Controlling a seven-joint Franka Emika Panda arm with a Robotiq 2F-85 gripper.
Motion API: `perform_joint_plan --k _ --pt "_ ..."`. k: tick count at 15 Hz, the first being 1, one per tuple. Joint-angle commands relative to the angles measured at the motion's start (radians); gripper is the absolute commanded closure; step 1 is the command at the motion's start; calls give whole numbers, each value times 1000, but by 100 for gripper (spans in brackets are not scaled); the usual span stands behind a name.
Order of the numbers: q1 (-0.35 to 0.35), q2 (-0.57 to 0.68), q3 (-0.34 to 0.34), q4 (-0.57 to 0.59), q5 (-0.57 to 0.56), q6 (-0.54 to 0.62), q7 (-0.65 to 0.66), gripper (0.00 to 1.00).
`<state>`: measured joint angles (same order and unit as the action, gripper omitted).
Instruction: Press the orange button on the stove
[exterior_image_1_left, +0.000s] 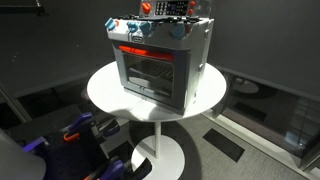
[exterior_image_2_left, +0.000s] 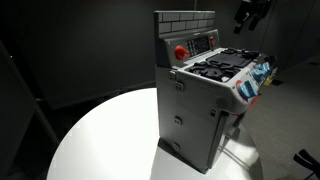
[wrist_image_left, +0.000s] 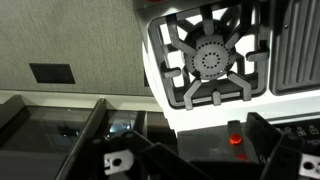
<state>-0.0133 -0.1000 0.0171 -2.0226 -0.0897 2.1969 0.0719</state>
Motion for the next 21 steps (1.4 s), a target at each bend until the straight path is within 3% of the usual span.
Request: perform_joint_plan --k 1,21 --pt "3 0 -3 3 0 -3 0 0" --pt "22 165 -2 74 -17 208 34 0"
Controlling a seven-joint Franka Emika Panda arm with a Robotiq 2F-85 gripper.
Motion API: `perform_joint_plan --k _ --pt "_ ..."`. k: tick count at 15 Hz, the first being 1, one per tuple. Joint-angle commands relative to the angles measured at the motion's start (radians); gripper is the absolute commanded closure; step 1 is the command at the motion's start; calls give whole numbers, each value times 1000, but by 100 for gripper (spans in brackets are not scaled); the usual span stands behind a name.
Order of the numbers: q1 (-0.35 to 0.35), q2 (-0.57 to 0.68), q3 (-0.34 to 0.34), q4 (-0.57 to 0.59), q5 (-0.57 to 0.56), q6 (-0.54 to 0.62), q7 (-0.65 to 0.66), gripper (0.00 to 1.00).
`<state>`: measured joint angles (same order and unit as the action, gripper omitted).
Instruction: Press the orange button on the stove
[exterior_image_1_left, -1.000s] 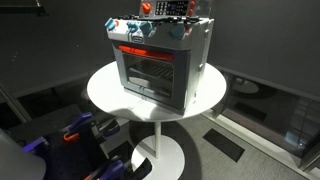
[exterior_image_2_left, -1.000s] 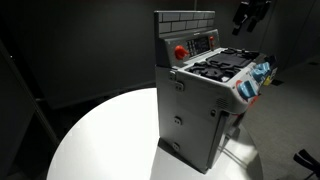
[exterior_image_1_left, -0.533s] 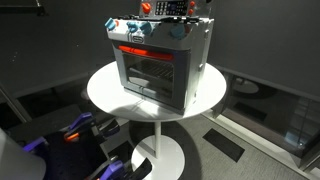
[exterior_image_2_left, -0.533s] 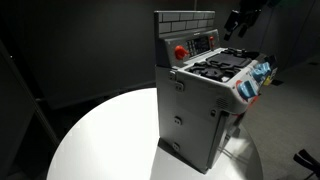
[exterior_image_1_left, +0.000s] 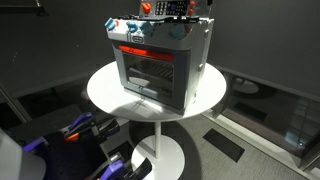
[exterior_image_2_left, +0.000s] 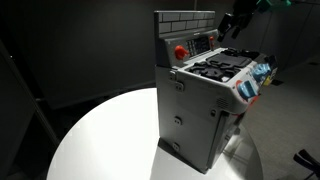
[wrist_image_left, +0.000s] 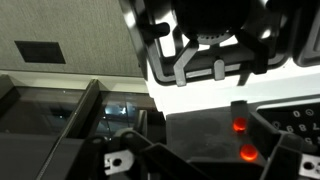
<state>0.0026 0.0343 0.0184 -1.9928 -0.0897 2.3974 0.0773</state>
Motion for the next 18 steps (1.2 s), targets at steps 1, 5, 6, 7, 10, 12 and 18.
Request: perform_joint_plan --k 1,5,6,7,10,12,18 --pt "7 37 -3 51 -16 11 27 0" --pt "11 59 -3 73 -11 20 21 0" --pt "12 64 -3 78 -7 22 17 0" --pt "14 70 -2 83 -6 26 16 0" --pt "18 88 -4 101 -18 33 22 0" --pt "19 98 -7 111 -30 40 29 0" --pt "19 102 -9 118 -34 23 31 0"
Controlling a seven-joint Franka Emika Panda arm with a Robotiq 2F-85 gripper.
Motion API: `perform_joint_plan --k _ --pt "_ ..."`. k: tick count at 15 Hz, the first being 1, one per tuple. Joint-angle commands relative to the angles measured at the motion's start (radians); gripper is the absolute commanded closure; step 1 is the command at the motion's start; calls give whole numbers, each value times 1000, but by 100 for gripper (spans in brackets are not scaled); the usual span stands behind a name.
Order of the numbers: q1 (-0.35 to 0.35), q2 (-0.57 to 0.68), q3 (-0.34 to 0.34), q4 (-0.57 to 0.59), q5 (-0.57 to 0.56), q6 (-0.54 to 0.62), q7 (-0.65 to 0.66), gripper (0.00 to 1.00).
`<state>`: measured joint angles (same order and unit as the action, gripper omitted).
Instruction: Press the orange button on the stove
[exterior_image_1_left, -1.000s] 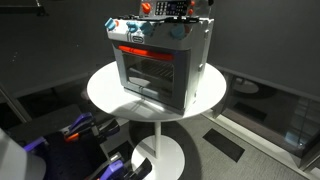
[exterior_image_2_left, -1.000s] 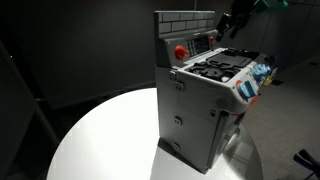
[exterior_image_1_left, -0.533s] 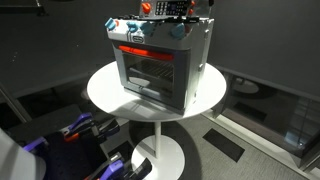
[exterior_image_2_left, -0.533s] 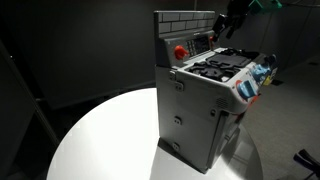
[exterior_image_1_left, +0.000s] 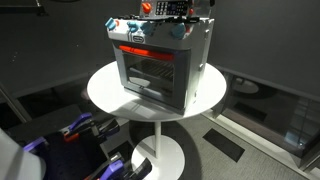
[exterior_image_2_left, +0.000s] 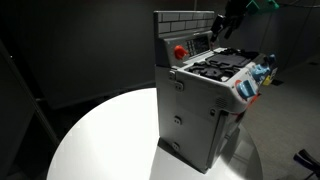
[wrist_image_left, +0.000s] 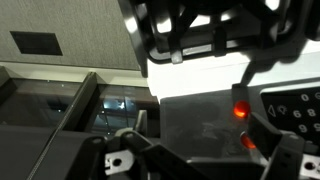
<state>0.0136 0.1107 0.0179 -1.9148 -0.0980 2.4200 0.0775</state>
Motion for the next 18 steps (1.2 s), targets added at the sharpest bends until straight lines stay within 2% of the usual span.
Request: perform_joint_plan --k 1,6,13,18 --pt "7 18 -8 35 -15 -11 23 0" --pt "-3 -29 -3 12 58 -126 -19 0" --pt "-11 -97 -5 -10 197 -370 -100 0" --pt "-8 -163 -8 -34 179 -533 -90 0"
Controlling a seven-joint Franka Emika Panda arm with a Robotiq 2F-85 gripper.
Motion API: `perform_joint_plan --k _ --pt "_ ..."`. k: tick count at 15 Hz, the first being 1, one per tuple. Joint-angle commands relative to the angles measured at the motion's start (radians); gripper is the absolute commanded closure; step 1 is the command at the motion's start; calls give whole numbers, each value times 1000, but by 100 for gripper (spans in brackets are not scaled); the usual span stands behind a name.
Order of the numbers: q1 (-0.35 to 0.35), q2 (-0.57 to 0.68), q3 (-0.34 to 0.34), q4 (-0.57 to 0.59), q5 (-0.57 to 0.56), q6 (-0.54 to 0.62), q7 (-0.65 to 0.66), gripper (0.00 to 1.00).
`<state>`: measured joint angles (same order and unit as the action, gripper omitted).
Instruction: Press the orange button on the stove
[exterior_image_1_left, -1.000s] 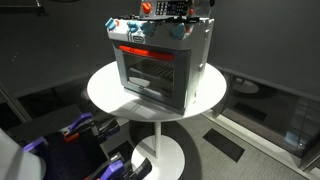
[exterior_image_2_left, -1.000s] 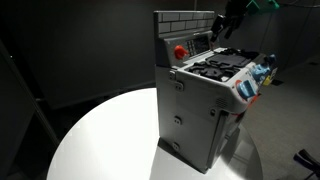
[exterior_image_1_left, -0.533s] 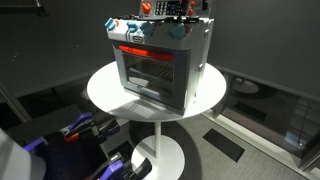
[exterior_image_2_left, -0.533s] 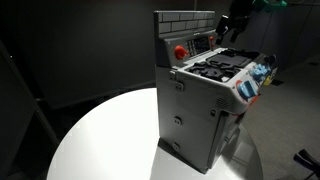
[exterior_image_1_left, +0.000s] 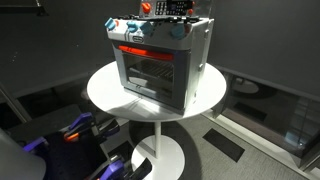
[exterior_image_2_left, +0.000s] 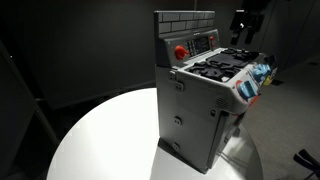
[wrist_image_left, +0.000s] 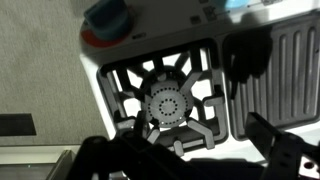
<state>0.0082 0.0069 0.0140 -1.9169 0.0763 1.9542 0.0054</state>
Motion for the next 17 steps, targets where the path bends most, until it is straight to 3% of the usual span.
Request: perform_joint_plan --k 1,10,17 --pt "-1 -77 -3 -43 -9 -80 -4 0" --pt "2 -269 8 -206 -55 -113 34 0" --pt "3 -279 6 -222 -40 -132 11 0"
